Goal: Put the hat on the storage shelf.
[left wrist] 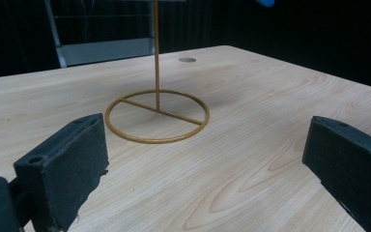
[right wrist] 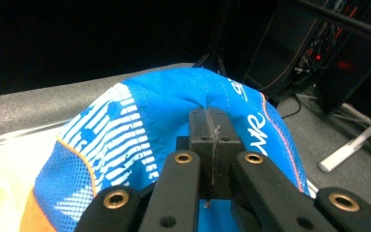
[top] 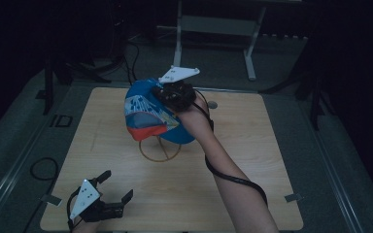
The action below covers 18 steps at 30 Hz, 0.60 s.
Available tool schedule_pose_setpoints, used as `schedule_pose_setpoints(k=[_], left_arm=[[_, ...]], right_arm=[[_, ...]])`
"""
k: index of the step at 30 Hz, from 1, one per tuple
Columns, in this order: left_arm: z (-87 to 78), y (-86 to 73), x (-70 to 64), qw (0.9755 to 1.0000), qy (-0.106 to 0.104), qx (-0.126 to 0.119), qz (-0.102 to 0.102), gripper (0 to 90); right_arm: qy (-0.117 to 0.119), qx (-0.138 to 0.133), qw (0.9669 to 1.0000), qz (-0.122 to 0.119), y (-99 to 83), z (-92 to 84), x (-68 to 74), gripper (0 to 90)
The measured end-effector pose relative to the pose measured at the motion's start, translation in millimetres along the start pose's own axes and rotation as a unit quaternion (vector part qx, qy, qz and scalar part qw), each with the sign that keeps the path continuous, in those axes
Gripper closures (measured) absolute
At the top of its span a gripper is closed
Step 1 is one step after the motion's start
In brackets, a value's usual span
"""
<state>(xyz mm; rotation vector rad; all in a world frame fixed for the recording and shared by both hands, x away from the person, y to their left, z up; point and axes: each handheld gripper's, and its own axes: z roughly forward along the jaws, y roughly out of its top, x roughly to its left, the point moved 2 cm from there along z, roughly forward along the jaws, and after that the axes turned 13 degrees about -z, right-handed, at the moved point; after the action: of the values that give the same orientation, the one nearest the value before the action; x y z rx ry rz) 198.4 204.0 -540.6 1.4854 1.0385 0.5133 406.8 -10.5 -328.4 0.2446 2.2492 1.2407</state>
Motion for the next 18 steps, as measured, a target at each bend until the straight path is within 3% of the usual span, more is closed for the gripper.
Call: schedule_pose_setpoints(k=[18], left_arm=[[5.7, -5.0, -2.3, 0.9998, -0.006, 0.016, 0.004, 2.6]], right_arm=[[0.013, 0.012, 0.9985, 0.051, -52.8, -11.0, -7.9, 90.0]])
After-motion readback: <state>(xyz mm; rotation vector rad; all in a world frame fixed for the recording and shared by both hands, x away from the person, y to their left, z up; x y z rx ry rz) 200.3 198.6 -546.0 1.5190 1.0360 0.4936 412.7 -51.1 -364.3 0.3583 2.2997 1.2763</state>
